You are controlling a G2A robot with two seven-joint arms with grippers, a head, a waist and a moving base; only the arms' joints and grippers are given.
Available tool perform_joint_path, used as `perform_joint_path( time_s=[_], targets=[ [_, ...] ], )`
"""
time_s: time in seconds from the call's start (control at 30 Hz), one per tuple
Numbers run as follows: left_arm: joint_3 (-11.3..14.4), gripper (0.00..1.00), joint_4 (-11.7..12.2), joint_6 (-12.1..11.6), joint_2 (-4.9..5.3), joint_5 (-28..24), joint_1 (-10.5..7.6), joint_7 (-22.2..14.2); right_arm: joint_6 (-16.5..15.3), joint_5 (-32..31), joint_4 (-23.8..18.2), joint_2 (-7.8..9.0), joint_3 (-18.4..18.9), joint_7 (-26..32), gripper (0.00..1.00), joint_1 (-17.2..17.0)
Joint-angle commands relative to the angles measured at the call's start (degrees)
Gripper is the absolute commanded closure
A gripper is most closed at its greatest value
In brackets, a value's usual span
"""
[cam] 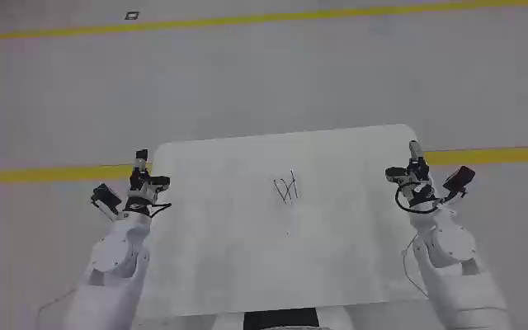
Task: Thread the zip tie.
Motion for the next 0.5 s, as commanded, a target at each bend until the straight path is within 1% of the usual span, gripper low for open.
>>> perform_joint_path(
  time_s=[0.0,0.03,0.07,0.13,0.2,0.23,0.27,0.47],
  targets=[
    [0.5,0.00,-1.4,-0.2,0.15,2.2,-0.31,-2.5,0.0,0.0,0.0,0.00,0.0,0.0,0.00,0.0],
    [0.6,0.00,-2.0,0.1,0.28,4.5,-0.30,-3.8,0.0,0.0,0.0,0.00,0.0,0.0,0.00,0.0],
    [0.8,0.00,-2.6,0.5,0.34,6.0,-0.36,-4.2,0.0,0.0,0.0,0.00,0.0,0.0,0.00,0.0],
    [1.6,0.00,-3.6,1.4,0.35,7.3,-0.49,-5.2,0.0,0.0,0.0,0.00,0.0,0.0,0.00,0.0],
    [2.6,0.00,-5.0,3.0,0.39,8.5,-0.88,-7.2,0.0,0.0,0.0,0.00,0.0,0.0,0.00,0.0],
    [3.3,0.00,-5.6,3.0,0.42,8.8,-1.03,-8.7,0.0,0.0,0.0,0.00,0.0,0.0,0.00,0.0],
    [3.6,0.00,-5.8,2.7,0.43,9.0,-1.10,-9.5,0.0,0.0,0.0,0.00,0.0,0.0,0.00,0.0],
    [3.6,0.00,-5.8,2.7,0.43,9.0,-1.10,-9.5,0.0,0.0,0.0,0.00,0.0,0.0,0.00,0.0]
  ],
)
